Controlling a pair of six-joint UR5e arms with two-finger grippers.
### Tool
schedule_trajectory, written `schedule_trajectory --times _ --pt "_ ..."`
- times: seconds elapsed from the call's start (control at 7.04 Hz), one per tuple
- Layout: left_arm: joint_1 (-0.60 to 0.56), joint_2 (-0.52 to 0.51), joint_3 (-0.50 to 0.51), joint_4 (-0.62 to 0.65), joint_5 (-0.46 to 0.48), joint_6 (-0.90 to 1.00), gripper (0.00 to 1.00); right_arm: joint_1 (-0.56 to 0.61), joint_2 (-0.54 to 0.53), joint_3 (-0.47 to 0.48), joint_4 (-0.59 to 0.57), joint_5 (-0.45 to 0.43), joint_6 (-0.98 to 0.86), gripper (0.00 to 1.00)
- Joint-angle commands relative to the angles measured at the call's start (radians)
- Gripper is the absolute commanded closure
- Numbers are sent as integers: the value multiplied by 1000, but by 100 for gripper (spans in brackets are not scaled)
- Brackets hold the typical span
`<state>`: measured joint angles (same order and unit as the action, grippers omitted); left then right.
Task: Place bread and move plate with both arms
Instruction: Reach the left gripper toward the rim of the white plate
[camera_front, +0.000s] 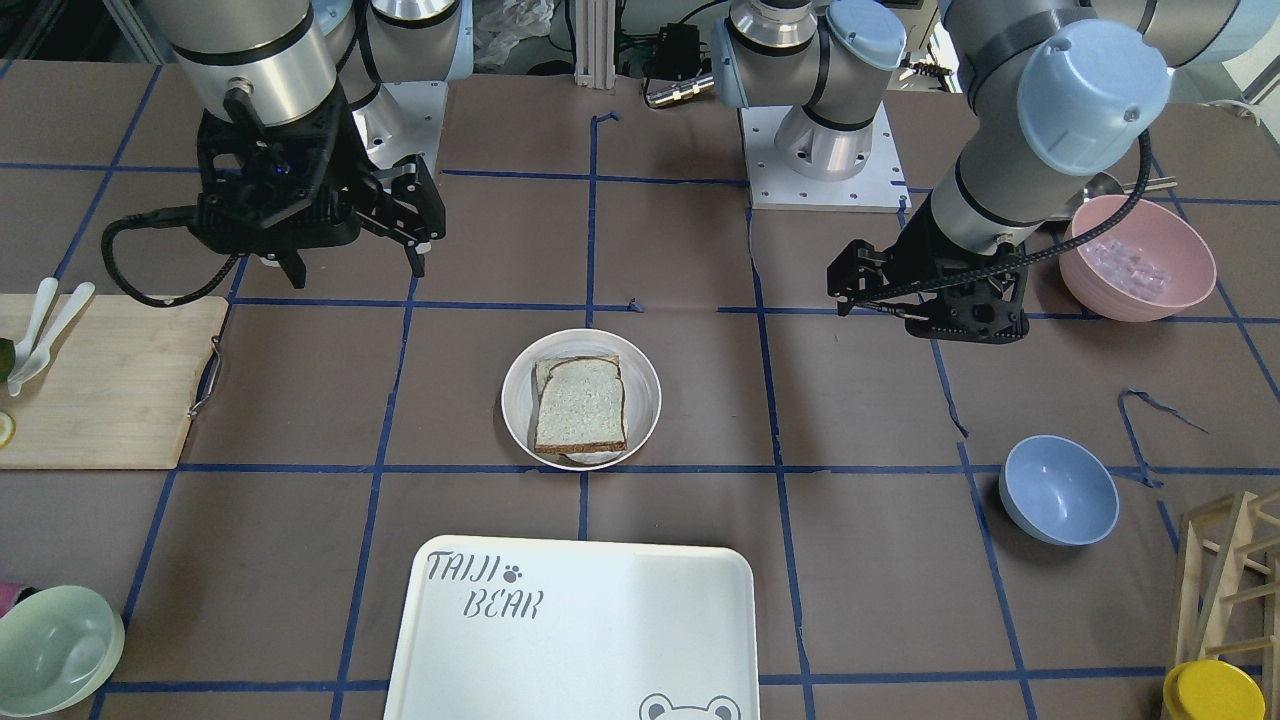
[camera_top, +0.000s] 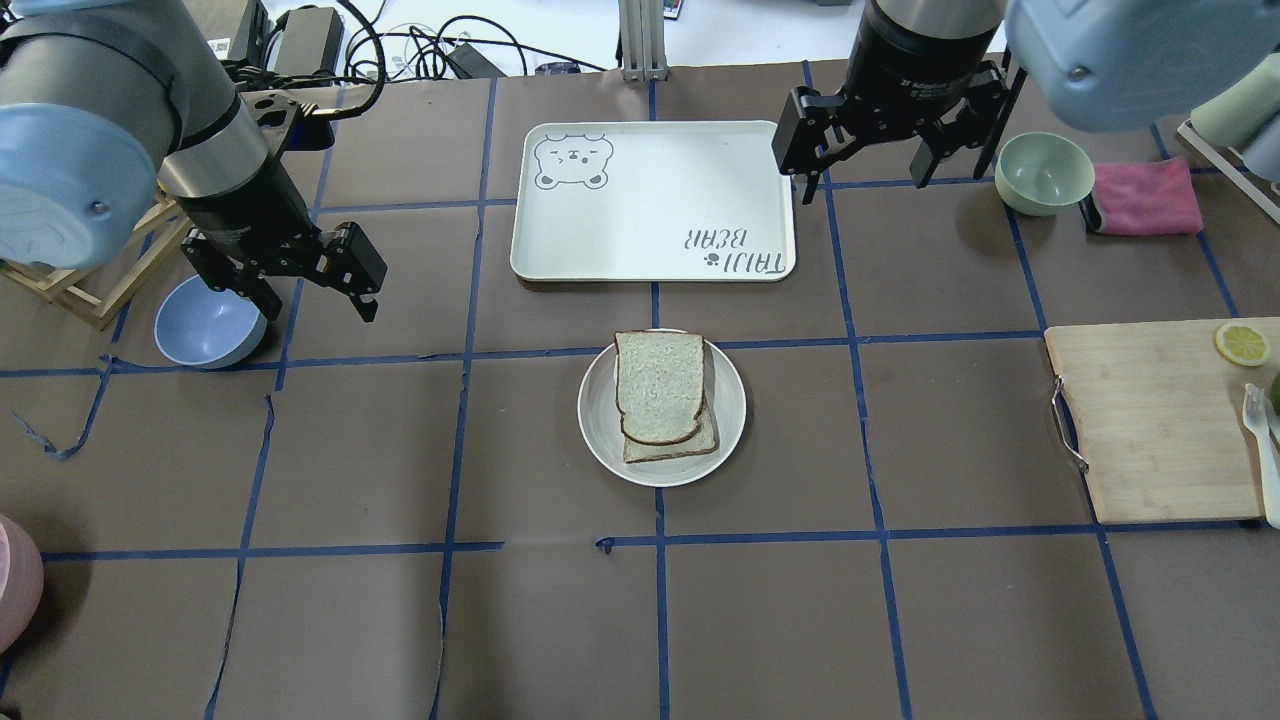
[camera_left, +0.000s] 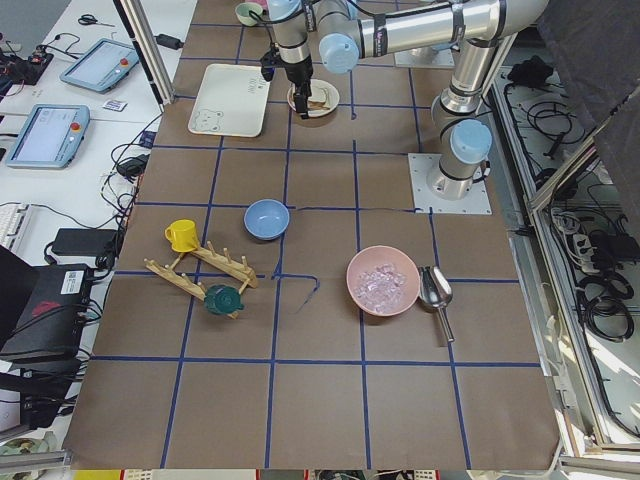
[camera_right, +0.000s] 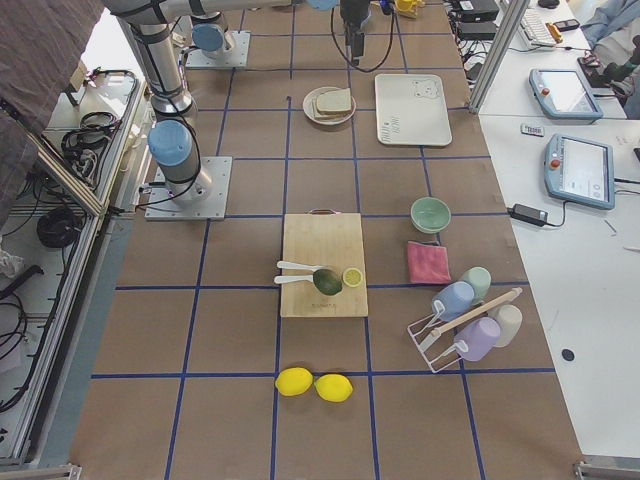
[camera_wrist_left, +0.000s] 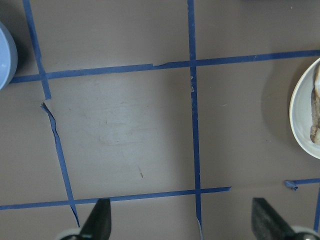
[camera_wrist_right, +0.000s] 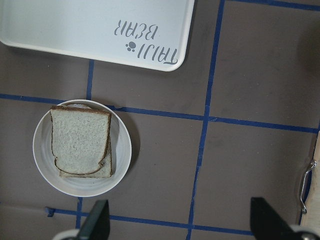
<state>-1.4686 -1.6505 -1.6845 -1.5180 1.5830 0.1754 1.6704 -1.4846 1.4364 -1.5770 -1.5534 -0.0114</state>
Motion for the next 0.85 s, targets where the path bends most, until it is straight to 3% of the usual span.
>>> schedule_trajectory --times 0.0,0.28,0.43,0.57,0.71 --pt "-25 -54 -62 184 -110 -4 0 -17 -22 1 -18 -11 11 0" --pt "-90 -87 -211 403 -136 -74 0 -27 -20 1 -6 -13 7 0" --pt "-126 -112 -266 515 -147 -111 13 -29 -19 1 -14 -51 1 0" --pt "-143 -136 -283 539 -181 -132 27 -38 -19 2 -17 -103 -1 0" --pt "-148 -155 -287 538 -184 -213 25 -52 -19 2 -12 -102 -5 0"
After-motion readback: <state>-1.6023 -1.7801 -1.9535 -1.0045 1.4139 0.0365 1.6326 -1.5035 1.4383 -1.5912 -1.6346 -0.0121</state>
